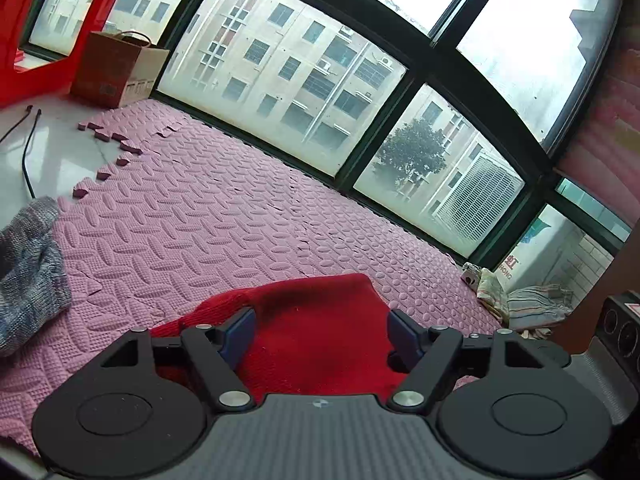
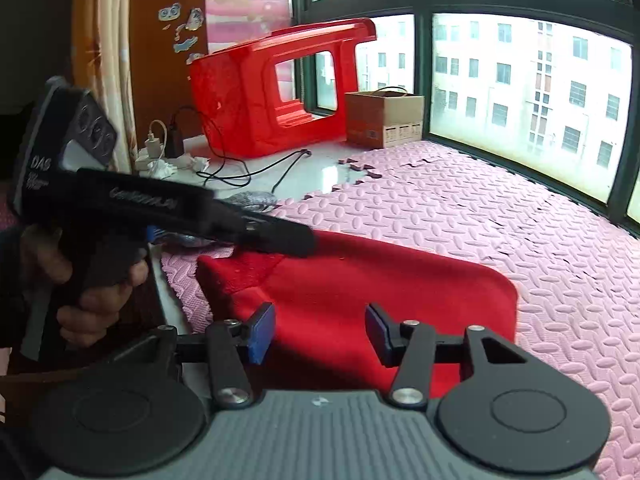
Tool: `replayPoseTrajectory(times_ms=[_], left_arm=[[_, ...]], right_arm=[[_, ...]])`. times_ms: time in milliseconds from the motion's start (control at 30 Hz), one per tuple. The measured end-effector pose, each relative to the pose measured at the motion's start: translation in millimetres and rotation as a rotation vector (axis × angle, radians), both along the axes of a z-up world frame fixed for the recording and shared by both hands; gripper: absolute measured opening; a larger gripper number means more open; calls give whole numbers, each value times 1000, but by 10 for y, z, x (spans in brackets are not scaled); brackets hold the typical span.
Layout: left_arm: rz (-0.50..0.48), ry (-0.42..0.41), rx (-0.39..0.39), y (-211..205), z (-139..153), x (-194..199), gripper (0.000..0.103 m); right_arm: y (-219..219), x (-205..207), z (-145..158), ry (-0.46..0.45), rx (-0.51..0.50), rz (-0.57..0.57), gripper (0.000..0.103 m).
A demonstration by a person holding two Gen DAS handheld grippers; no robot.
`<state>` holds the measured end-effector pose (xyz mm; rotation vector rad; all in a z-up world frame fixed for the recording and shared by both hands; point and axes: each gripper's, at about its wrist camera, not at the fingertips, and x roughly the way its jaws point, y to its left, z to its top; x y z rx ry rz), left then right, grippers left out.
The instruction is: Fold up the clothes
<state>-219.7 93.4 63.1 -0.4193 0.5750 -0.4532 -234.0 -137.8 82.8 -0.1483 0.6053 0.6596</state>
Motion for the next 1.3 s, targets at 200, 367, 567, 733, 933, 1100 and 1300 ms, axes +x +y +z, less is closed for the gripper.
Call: replayPoseTrajectory(times_ms=[200,367,567,733,933,1100,1300], left_arm=[[156,38,100,44,-59,-137,96],[156,158,41,118,-204,-36,94],[118,261,-42,179,-335,89,80],[92,277,-43,182,-354,146,69],[59,252,-18,135,-219,184,53],[-11,248,-29,-34,-96,351,42],[-156,237,22,-725,-5,709,37]], right_arm=[[-563,279,-7,53,72,-183,59],[-883,632,-210,139,143,-316,59],[-1090,818,-481,263,255,-351,59],[-1101,899,-589,331,325,-337,55],[-1223,791,-524,307,381,-371,32],[-1452,617,-437,259,426,-432,26],[-1993,344,-335,186,419,-589,25]])
